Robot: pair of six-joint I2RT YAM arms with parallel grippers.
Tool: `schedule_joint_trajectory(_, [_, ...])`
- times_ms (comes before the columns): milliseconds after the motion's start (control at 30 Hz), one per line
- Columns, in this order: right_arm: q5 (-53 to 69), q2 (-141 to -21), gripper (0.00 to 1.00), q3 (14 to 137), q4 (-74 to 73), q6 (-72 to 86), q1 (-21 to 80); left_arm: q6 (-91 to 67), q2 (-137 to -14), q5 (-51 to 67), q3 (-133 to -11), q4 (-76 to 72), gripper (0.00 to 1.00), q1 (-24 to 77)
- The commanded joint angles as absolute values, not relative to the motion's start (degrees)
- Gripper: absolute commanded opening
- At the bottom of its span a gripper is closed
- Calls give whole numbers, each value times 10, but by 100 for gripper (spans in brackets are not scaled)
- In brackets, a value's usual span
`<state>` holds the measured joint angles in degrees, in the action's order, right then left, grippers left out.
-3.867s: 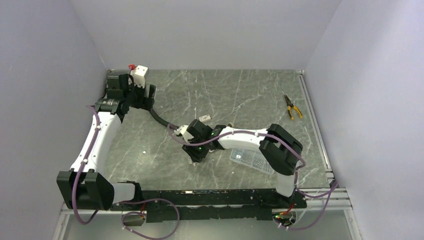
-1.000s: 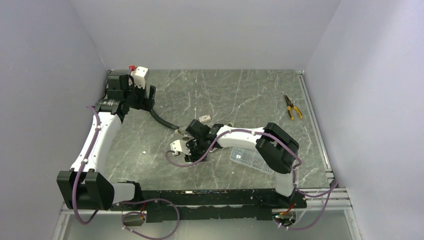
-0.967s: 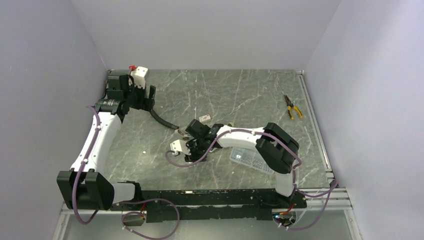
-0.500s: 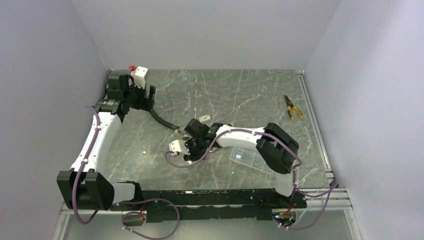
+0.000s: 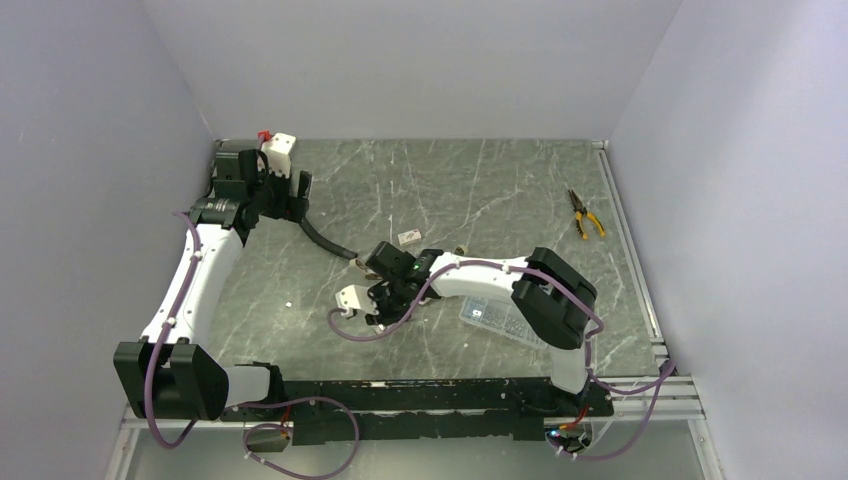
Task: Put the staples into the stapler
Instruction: Pick up the staple from the staple box.
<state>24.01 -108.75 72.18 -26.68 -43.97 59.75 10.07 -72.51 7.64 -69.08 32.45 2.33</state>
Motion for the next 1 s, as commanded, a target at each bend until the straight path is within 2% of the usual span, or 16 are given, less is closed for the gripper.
schedule_joint_trajectory(0, [238,-1091,27,753,-270,-449,600,106,-714,69,-688,318,96,21])
schedule_joint_trajectory(967, [229,-1116,28,758,-293,-484,606,107,-715,68,-685,317,96,21])
